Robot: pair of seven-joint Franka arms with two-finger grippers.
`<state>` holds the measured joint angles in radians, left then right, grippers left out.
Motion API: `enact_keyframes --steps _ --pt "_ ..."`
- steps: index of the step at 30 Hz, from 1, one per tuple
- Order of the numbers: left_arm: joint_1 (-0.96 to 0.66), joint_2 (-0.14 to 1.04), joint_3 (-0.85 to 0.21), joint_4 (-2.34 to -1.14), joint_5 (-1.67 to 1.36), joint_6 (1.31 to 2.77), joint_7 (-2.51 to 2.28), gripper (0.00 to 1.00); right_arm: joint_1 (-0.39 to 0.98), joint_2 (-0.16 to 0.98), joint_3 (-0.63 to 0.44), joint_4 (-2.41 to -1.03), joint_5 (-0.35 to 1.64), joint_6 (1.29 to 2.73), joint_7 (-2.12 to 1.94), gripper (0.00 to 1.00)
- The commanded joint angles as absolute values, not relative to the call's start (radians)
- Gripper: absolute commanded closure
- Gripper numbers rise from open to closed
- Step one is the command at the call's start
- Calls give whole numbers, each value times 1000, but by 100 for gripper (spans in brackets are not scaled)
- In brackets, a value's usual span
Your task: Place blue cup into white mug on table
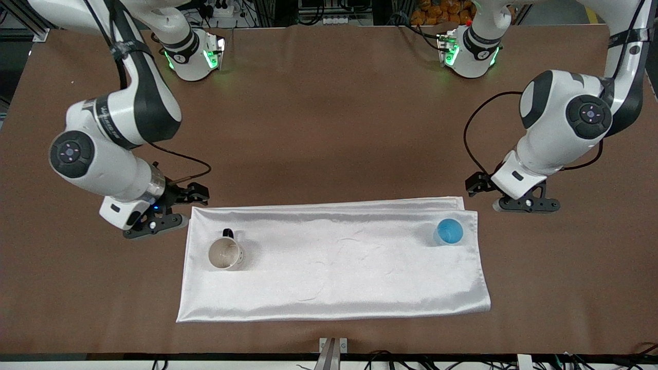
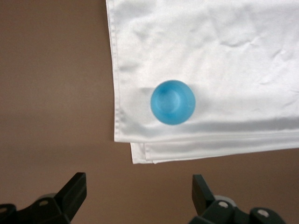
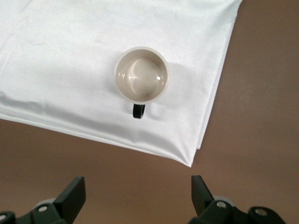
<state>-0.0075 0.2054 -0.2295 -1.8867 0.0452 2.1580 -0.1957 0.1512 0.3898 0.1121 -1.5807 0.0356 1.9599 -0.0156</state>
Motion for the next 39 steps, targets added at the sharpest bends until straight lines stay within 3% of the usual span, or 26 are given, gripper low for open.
enact_keyframes --steps 1,8,19,29,36,39 --pt "-11 276 -230 -1873 113 2235 -245 0 182 429 109 -1660 34 2113 -14 0" --pt "-11 353 -230 -1861 129 2315 -255 0 192 456 109 -1747 34 2236 -14 0" --pt "-12 491 -229 -1737 126 2326 -340 0 206 495 109 -1812 32 2338 -14 0" --pt "-28 568 -225 -1727 129 2372 -420 0 201 592 104 -1796 15 2480 -18 0" --pt "-28 592 -224 -1727 130 2372 -434 0 192 646 103 -1740 -5 2493 -17 0" --pt "-28 598 -222 -1727 130 2372 -434 6 190 666 103 -1704 -5 2493 -17 0"
